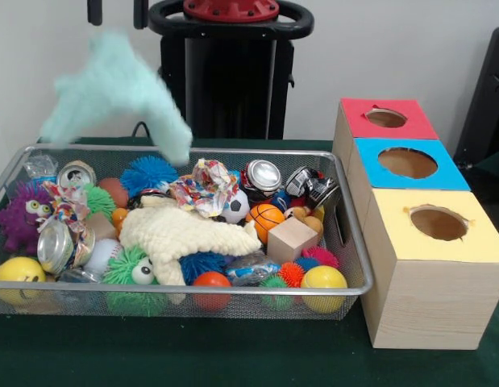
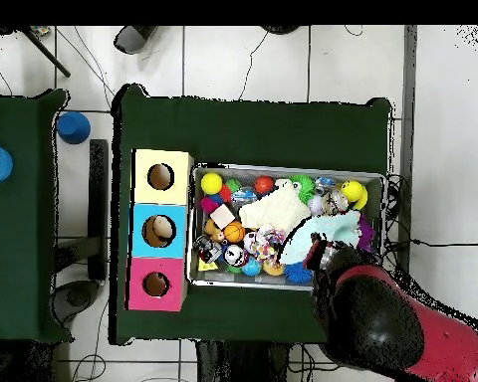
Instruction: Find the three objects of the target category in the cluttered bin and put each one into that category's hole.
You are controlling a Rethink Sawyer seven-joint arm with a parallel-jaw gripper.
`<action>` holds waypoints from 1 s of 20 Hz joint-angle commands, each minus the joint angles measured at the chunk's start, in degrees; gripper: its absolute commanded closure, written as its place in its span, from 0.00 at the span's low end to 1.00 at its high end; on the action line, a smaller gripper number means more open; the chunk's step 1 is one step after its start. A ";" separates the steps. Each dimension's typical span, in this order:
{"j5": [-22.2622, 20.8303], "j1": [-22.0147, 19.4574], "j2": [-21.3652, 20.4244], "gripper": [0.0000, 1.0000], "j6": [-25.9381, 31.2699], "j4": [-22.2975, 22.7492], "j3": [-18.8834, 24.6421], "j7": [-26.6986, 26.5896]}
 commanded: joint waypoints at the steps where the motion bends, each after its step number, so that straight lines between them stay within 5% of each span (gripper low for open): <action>1: -1.67 -2.25 0.96 0.00 3.72 5.25 7.31 -10.22; 8: -2.79 -1.97 0.95 0.00 3.96 5.64 7.48 -7.14; 20: -3.81 8.52 0.81 0.00 4.44 4.21 1.31 5.25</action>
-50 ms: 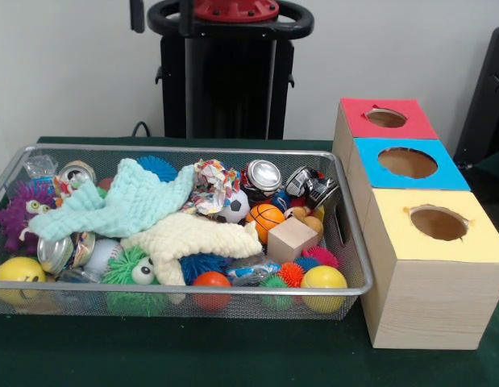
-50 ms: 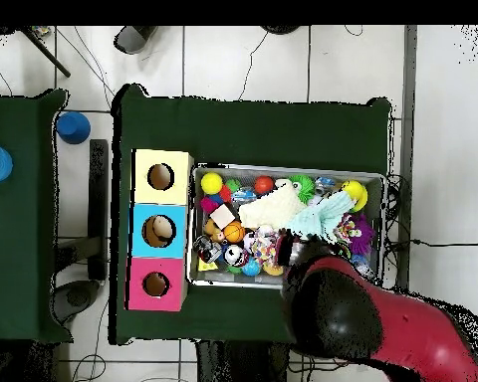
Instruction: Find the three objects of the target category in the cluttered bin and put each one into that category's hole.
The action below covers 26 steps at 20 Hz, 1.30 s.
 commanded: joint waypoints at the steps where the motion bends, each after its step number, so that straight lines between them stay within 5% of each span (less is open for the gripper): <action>1: -2.30 4.95 1.20 0.00 4.22 3.49 -1.88 5.86; 15: -2.66 23.28 15.64 0.00 -1.27 -6.58 -12.40 16.57; 26: 0.32 29.64 22.05 0.00 -7.29 -9.54 -18.71 15.82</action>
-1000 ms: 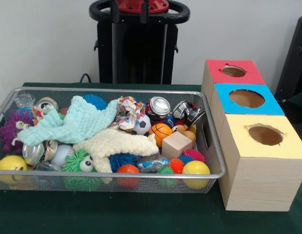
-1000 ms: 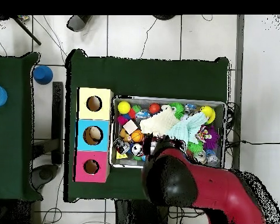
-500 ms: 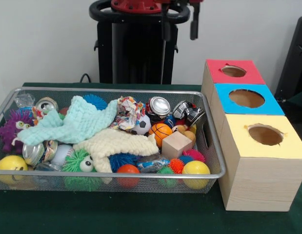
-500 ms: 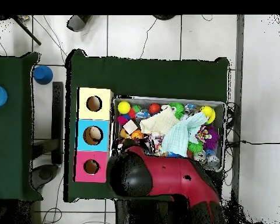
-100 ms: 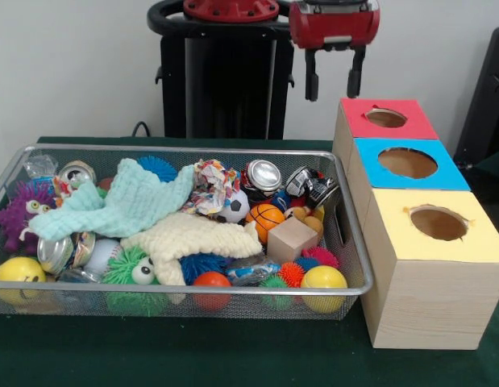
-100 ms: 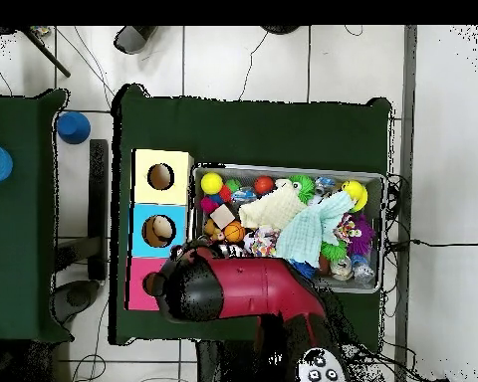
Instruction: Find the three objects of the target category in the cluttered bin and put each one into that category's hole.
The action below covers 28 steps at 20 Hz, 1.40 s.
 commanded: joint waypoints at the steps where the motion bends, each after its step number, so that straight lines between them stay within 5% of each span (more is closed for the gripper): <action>1: 1.65 1.35 6.52 0.00 -6.54 -4.01 -5.88 15.47; 12: 3.16 2.34 10.02 0.00 -8.53 -5.78 -7.72 12.71; 28: 5.49 8.27 21.94 0.00 -17.04 -11.36 -13.09 13.93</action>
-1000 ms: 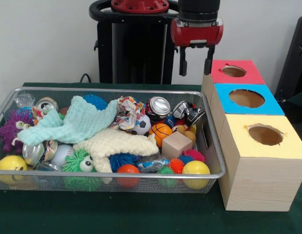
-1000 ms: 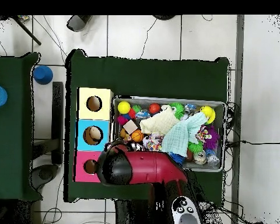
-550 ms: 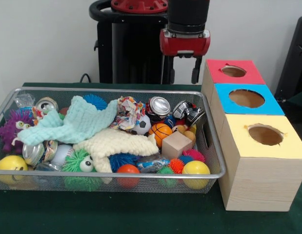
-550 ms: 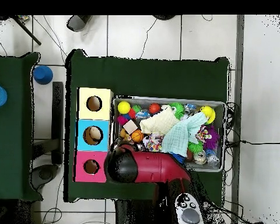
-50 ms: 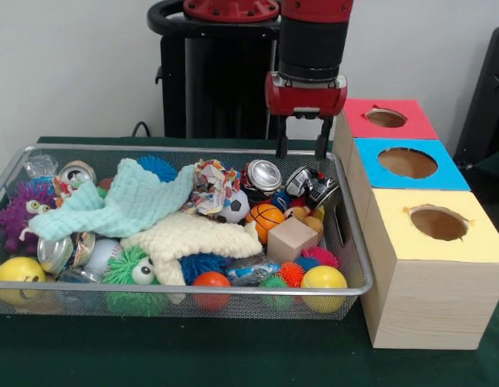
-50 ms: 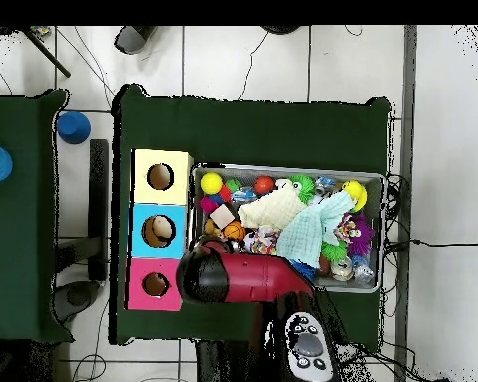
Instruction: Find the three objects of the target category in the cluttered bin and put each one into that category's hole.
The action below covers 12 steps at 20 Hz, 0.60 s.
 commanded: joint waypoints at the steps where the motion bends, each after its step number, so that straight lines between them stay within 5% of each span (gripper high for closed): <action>1: 3.52 1.91 7.92 0.00 -6.82 -6.18 -2.03 13.91; 12: 5.63 3.25 12.61 0.00 -12.52 -6.84 -3.52 13.16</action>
